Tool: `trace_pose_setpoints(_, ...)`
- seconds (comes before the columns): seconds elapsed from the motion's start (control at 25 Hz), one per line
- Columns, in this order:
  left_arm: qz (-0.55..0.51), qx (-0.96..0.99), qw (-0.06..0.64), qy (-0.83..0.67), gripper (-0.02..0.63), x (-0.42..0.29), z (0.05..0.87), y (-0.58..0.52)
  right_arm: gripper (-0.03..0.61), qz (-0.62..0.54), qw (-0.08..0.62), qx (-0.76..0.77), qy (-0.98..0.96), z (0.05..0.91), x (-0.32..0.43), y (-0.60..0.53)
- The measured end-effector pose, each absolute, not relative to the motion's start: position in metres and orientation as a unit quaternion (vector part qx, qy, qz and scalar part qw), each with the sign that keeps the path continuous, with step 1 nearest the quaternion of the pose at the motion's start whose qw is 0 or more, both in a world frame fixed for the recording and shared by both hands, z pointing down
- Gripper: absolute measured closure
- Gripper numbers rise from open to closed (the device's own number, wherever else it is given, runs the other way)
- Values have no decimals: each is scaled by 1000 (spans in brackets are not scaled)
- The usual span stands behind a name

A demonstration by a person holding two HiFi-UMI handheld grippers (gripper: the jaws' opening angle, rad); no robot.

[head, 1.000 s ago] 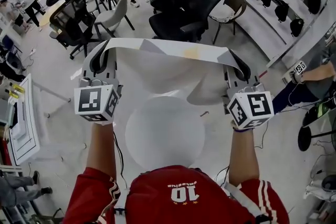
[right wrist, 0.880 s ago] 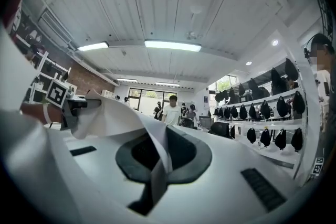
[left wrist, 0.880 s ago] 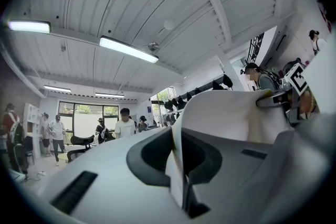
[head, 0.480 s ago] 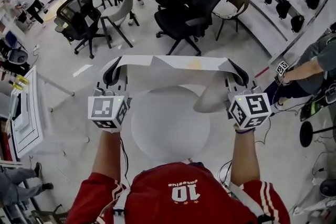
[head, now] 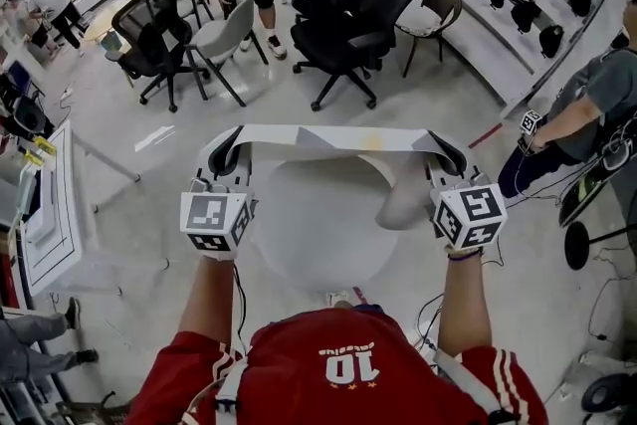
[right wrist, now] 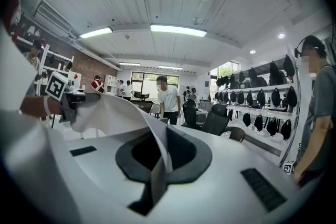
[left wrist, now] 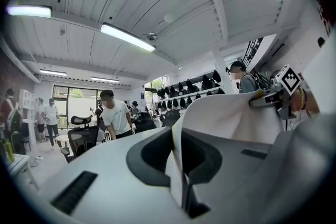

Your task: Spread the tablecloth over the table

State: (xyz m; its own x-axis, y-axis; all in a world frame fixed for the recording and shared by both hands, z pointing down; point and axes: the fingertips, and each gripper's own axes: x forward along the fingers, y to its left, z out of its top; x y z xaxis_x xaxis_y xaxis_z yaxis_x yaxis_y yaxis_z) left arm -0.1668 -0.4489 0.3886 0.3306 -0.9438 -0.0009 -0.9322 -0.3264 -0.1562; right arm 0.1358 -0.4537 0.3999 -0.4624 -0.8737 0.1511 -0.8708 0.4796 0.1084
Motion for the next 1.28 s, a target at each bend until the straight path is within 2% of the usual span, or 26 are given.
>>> trace_pose_setpoints(0.56,-71,-819,12,570,606,-181,456,-368,561,25,144,501,-853,456,122,-366)
trace_pose_setpoints(1.28,-119,-817,-34,563,604,-203,548,-301,561,88,149,512,-842,533,100,-285)
